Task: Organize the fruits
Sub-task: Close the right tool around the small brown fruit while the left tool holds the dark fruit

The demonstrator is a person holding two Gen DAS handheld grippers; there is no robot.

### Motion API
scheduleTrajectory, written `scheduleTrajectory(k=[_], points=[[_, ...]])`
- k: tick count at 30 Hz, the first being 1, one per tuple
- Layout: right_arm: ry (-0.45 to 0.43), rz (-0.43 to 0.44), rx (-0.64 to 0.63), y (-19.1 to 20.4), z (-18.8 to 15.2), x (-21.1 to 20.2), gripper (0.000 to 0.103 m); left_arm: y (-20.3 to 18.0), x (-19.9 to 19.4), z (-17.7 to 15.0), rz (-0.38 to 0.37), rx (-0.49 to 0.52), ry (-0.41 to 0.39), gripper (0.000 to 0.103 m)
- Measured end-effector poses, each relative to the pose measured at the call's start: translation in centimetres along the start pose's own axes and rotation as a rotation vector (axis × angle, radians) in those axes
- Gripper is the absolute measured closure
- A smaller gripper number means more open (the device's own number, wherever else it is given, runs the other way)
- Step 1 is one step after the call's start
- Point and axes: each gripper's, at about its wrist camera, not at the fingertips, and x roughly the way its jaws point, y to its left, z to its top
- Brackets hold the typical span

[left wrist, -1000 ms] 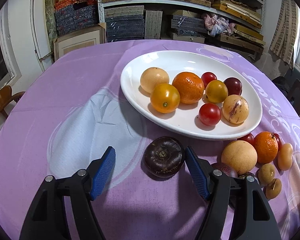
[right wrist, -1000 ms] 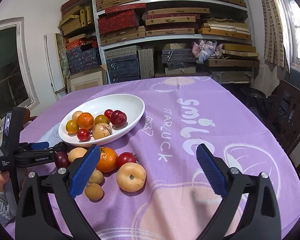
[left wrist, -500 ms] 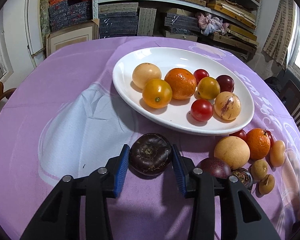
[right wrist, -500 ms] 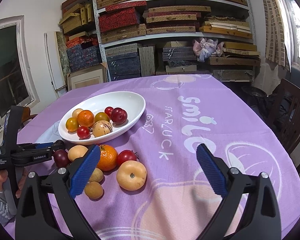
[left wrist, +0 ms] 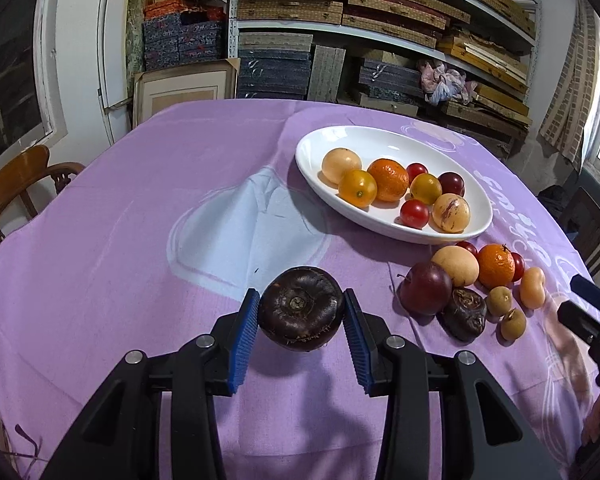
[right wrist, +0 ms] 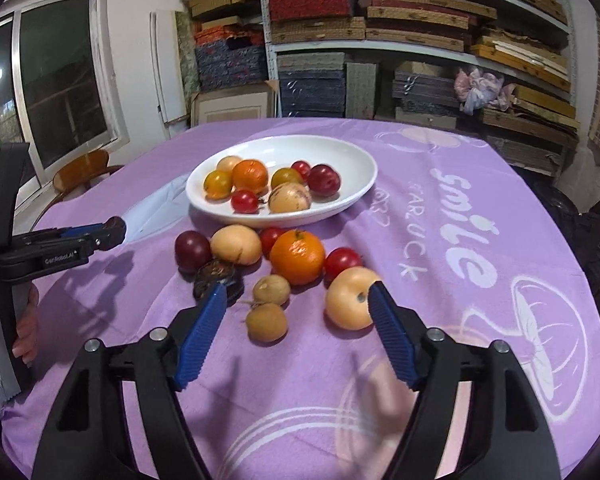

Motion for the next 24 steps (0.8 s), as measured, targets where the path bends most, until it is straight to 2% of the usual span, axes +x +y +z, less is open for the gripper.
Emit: scheduleTrajectory(k=[7, 11, 15, 16, 24], points=[[0.083, 0.038, -0.091, 2.8, -0.9, 1.9, 0.044, 0.0, 0.1, -0.7, -0.014, 0.019, -0.002, 0.061], [0.096, 0.059, -0.073, 2.6, -1.0, 2.4, 0.047, -0.1, 0.2, -0.9, -0.034, 0.017, 0.013, 0.061], [0.131, 0.059, -0.052, 2.4, -0.7, 3.2, 0.064, -0.5, 0.1, -1.1, -0.039, 0.027, 0.011, 0.06], [0.139, 0.055, -0.052, 2.5, -0.7, 3.4, 0.065, -0.6, 0.1, -1.1, -0.038, 0.031, 0.011, 0.06], [0.15, 0.03, -0.051, 2.4, -0.6, 3.7, 0.066, -1.1, 0.4, -1.4, -0.036, 0.053, 0.026, 0.06]])
